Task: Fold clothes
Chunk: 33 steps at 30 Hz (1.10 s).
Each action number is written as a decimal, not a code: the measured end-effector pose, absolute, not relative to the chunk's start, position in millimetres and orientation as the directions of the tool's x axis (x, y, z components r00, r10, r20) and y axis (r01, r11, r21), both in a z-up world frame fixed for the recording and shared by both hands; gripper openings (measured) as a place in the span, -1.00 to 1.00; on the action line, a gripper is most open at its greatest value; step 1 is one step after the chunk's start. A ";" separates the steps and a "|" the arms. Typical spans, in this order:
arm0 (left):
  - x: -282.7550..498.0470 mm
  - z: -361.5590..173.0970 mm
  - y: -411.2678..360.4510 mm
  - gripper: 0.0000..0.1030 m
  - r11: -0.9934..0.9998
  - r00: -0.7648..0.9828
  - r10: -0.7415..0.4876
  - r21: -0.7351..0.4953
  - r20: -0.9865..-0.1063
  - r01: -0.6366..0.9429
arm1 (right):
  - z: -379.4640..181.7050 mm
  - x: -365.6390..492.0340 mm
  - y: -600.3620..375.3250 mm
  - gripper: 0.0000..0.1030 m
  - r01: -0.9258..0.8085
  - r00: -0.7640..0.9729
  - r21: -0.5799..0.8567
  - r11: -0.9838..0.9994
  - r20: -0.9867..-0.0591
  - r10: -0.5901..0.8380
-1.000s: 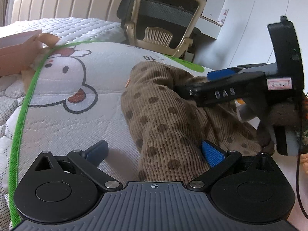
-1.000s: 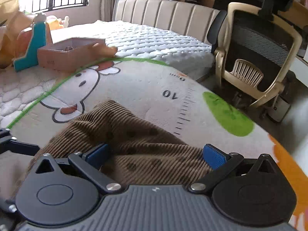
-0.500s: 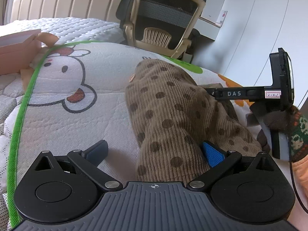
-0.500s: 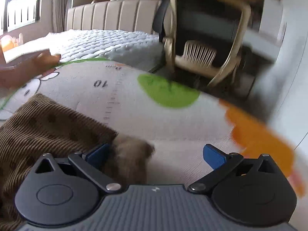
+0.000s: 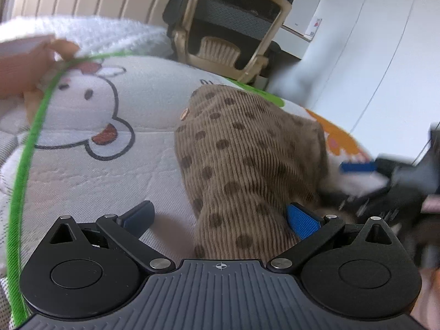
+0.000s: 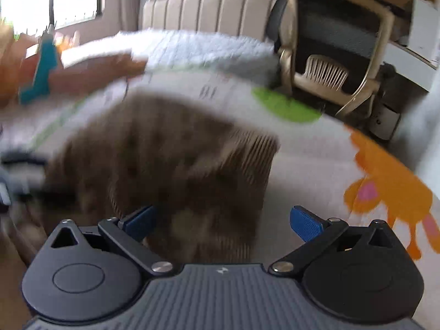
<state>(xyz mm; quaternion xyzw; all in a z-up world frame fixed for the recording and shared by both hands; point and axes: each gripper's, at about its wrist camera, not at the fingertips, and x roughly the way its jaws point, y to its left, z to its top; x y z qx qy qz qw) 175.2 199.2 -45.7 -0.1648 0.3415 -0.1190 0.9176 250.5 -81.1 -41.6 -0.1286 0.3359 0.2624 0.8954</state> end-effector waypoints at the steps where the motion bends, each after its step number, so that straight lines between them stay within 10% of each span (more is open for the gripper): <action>1: 180.1 -43.0 205.6 1.00 0.892 0.723 -0.373 -0.439 -0.582 0.108 | -42.6 254.3 -83.3 1.00 -0.551 0.625 -0.024 0.834 -0.674 0.393; 18: 236.2 -30.0 235.8 1.00 0.760 0.732 -0.492 -0.643 -0.471 0.097 | -42.3 303.1 -34.9 1.00 -0.594 0.669 -0.118 0.795 -0.621 0.408; 27: 190.5 -49.3 222.1 1.00 0.960 0.771 -0.202 -0.279 -0.604 0.033 | -42.9 300.5 -35.0 1.00 -0.548 0.681 -0.103 0.830 -0.632 0.371; 33: 175.0 -46.5 213.3 1.00 0.964 0.774 -0.126 -0.260 -0.620 -0.051 | -45.1 258.2 -82.5 1.00 -0.484 0.647 0.016 0.875 -0.667 0.370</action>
